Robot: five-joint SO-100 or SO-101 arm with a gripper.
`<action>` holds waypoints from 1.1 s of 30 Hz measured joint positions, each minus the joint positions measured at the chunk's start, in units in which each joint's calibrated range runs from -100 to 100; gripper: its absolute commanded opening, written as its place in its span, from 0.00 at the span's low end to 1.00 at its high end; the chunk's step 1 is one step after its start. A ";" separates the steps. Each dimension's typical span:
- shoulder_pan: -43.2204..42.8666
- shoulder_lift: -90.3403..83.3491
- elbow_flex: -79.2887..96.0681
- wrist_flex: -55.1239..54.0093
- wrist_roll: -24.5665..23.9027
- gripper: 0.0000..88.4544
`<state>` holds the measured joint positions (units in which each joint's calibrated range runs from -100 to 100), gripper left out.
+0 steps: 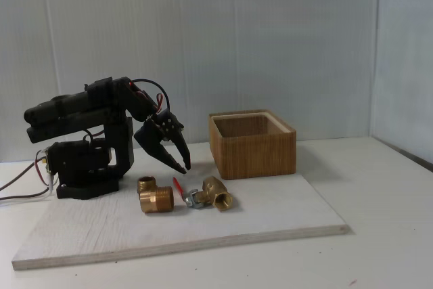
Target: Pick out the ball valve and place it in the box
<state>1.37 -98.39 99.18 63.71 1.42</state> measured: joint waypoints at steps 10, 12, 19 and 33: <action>-1.63 0.00 0.00 -4.21 0.00 0.01; -1.26 0.00 0.00 -4.21 0.00 0.01; -1.33 -0.08 -5.45 -1.38 0.00 0.01; -0.74 -0.17 -21.88 -0.95 0.00 0.01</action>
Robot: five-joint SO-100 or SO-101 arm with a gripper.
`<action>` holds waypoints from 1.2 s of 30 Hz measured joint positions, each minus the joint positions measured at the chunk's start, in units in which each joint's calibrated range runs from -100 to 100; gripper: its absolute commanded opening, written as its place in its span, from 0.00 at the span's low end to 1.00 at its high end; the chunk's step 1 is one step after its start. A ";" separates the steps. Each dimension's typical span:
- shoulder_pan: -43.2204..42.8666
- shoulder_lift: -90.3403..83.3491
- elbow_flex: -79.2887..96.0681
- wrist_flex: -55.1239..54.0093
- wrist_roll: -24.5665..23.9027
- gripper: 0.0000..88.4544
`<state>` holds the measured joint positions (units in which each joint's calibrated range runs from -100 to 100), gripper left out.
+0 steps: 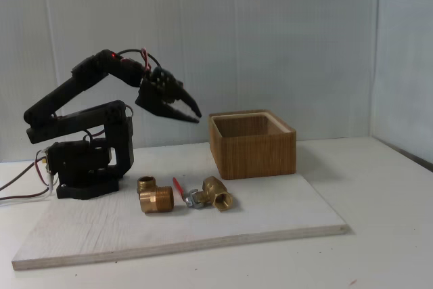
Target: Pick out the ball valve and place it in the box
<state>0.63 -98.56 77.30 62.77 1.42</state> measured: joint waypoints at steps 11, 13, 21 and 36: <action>9.86 11.35 -15.25 -8.77 2.38 0.01; 12.89 17.37 -20.52 -9.29 2.38 0.01; 21.64 45.15 -39.58 -9.20 2.38 0.01; 24.23 84.54 -81.43 22.10 2.22 0.01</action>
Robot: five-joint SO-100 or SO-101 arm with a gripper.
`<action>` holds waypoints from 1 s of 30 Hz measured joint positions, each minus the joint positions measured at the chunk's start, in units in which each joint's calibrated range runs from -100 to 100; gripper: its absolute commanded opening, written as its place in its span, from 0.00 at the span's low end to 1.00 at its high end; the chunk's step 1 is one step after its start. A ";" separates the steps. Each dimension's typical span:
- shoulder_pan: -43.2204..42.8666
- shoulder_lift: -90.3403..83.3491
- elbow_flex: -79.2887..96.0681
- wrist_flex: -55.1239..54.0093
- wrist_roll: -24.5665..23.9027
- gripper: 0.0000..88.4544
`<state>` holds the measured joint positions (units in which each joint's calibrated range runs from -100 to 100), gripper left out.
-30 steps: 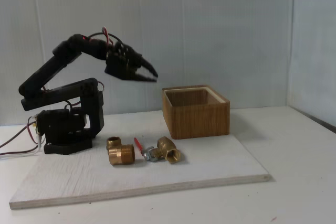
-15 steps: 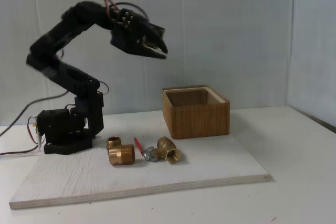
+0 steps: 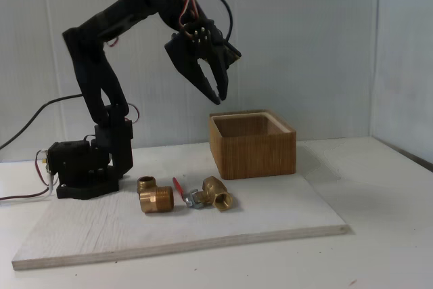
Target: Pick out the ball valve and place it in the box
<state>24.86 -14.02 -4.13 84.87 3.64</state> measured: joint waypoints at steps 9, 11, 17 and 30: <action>0.00 15.42 -12.44 10.92 5.94 0.01; 0.00 17.70 -12.89 11.61 8.99 0.01; 0.74 22.53 -13.25 13.07 19.22 0.01; 4.96 23.13 -13.35 13.41 22.68 0.02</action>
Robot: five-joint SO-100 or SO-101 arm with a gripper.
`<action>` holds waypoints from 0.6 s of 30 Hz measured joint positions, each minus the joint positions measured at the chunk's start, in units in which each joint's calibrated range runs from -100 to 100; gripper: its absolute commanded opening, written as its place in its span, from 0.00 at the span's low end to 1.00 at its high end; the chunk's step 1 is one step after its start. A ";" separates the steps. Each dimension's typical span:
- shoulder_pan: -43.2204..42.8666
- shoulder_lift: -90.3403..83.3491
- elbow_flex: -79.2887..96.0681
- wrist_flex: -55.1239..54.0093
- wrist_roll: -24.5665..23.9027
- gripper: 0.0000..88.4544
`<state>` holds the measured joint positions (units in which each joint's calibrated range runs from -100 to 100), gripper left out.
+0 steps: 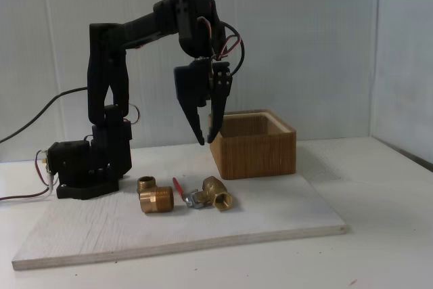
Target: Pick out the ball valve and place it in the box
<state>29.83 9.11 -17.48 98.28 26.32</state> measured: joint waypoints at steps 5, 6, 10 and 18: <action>-0.15 0.34 0.18 0.00 2.07 0.14; 0.07 0.34 0.73 0.00 2.22 0.21; -0.07 0.34 2.63 0.00 2.38 0.41; 0.00 0.34 2.81 0.00 2.38 0.42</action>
<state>29.83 9.45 -14.66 98.28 28.70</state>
